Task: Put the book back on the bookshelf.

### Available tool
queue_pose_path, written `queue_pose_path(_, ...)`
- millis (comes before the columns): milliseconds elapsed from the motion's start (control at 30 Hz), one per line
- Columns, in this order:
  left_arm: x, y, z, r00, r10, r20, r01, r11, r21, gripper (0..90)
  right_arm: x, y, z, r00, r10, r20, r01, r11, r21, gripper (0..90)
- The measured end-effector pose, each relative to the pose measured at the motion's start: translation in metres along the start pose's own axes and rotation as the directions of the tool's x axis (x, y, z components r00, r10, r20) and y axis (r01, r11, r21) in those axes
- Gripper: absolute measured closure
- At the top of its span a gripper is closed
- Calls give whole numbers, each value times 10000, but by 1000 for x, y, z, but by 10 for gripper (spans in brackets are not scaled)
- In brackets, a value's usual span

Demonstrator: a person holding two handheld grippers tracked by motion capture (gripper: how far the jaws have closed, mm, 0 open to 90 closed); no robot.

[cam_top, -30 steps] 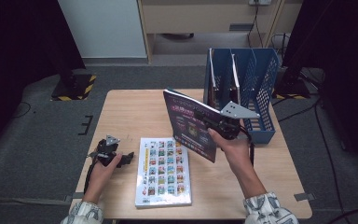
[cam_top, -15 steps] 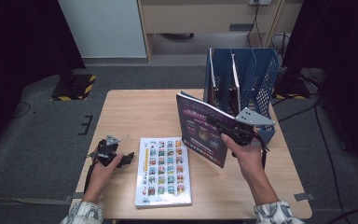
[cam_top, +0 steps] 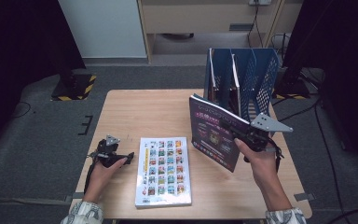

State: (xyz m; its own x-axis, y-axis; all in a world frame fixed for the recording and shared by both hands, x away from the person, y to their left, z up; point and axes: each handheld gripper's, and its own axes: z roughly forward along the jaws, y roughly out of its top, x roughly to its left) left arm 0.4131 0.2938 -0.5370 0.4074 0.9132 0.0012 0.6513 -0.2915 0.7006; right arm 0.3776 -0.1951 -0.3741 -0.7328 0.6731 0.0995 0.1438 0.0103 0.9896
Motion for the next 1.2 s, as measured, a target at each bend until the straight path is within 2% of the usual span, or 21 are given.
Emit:
queue_pose_path(200, 0, 0, 0, 10000, -2, 1, 2, 10000, -4, 5, -5, -3, -13, 9998, 60, 175, -61, 10000, 67, 838)
queue_pose_path(533, 0, 0, 0, 10000, -24, -21, 24, 10000, 7, 2, -12, -2, -34, 9990, 174, 401, -169, 9998, -126, 838)
queue_pose_path(1200, 0, 0, 0, 10000, -21, -29, 21, 10000, 6, 1, -23, 1, -64, 9957, 133, 921, -132, 9999, -18, 838)
